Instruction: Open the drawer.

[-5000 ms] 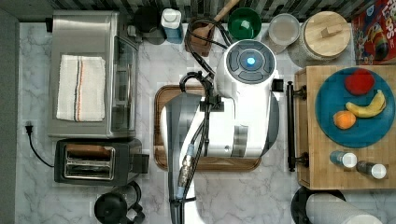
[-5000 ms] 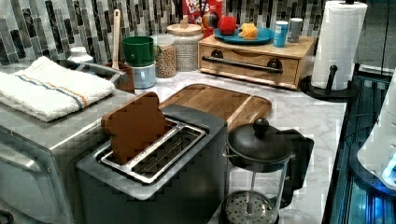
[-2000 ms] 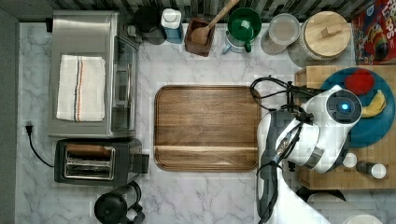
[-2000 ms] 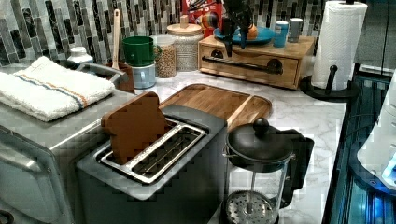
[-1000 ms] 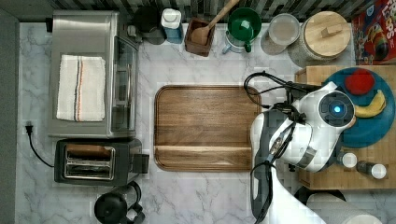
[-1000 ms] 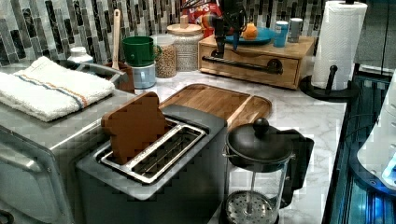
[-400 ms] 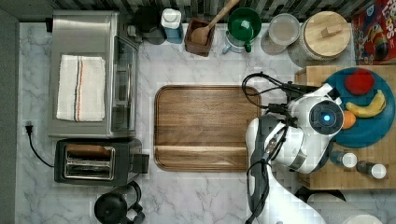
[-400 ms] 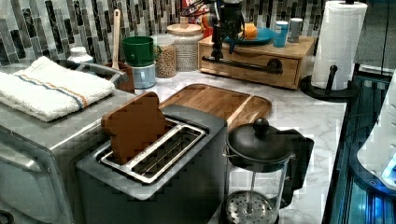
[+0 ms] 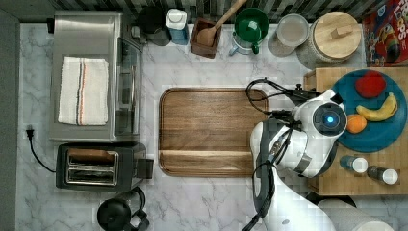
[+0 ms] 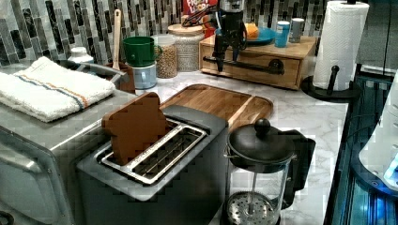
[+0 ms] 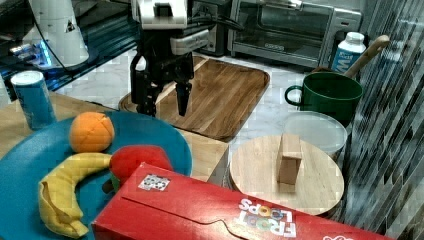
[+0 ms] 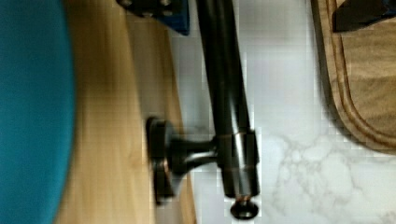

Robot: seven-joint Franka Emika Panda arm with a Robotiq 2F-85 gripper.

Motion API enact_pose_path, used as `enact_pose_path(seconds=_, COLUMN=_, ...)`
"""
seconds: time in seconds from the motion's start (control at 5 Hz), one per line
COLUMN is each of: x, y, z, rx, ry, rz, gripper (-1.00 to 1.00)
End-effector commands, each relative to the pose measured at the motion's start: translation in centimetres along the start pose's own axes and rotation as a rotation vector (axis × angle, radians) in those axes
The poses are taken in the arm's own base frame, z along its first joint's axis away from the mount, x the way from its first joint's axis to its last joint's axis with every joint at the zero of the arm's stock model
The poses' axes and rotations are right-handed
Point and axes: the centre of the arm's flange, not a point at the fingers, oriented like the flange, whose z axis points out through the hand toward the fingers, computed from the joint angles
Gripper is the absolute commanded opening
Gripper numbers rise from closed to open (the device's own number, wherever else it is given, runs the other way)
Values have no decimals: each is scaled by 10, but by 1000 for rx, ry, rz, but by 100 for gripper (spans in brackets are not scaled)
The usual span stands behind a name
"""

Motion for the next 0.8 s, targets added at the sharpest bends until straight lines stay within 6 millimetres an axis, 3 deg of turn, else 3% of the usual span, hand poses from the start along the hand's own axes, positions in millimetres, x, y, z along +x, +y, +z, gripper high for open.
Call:
enact_pose_path(seconds=0.2, x=4, y=-43, z=7, rx=32, ry=-74, rz=-135, gripper=100)
enact_pose_path(seconds=0.6, x=4, y=-90, z=16, rx=168, ry=-140, rz=-243, gripper=100)
enact_pose_path(seconds=0.8, x=-10, y=-131, z=29, rx=183, ry=-94, rz=-242, gripper=100)
